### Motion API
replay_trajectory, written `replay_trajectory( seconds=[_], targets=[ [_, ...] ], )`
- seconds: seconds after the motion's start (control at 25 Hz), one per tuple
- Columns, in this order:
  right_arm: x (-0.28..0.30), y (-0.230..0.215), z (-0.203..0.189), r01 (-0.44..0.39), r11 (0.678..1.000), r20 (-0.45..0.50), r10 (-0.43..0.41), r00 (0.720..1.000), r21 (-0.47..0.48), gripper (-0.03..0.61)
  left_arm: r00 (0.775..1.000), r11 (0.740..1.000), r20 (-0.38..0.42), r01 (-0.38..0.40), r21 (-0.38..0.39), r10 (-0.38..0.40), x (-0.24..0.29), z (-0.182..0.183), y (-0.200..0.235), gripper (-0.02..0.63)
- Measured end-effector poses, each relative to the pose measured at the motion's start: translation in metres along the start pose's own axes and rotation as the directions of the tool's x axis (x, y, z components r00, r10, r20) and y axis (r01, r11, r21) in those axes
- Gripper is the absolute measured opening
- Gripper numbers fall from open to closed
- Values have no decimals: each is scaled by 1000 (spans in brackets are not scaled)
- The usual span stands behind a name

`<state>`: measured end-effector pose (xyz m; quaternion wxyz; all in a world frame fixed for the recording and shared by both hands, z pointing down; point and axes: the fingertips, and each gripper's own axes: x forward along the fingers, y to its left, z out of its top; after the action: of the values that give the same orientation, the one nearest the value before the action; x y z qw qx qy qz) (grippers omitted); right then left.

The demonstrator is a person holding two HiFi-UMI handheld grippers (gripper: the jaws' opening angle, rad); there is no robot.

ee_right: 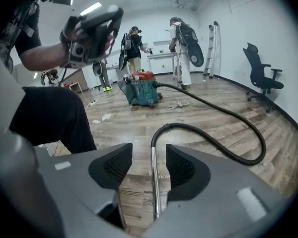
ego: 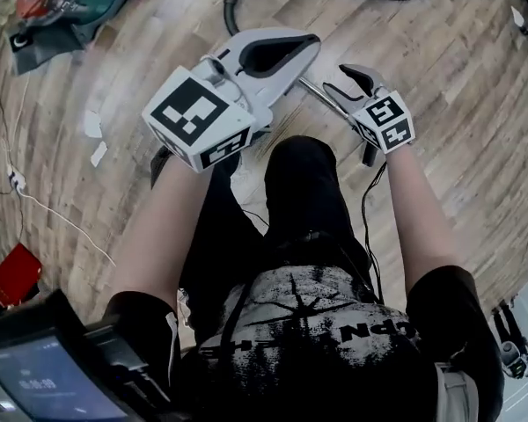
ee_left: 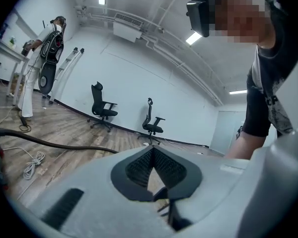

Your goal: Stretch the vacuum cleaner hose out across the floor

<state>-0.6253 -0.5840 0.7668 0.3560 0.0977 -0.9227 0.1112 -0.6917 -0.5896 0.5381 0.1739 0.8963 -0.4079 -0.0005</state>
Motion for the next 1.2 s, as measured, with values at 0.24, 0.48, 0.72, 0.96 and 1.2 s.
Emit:
replay_trajectory(
  seconds=[0.24, 0.48, 0.72, 0.96, 1.2],
  targets=[
    [114, -19, -140, -44, 999, -165, 41, 985, -15, 215, 998, 1000, 56, -15, -13, 16, 21, -71, 28, 0],
    [184, -19, -248, -92, 996, -322, 88, 943, 5, 218, 990, 992, 66, -125, -16, 126, 3, -120, 29, 0],
    [227, -20, -287, -75, 997, -425, 76, 902, 18, 218, 980, 980, 24, -196, -32, 197, -26, -149, 30, 0],
    [232, -45, -297, 21, 998, -488, 8, 873, 54, 188, 970, 969, 46, -237, -76, 241, -33, -142, 29, 0],
    [234, -44, -318, 36, 999, -592, -47, 805, -30, 183, 972, 971, 20, -234, -43, 235, -31, -146, 25, 0]
  ],
)
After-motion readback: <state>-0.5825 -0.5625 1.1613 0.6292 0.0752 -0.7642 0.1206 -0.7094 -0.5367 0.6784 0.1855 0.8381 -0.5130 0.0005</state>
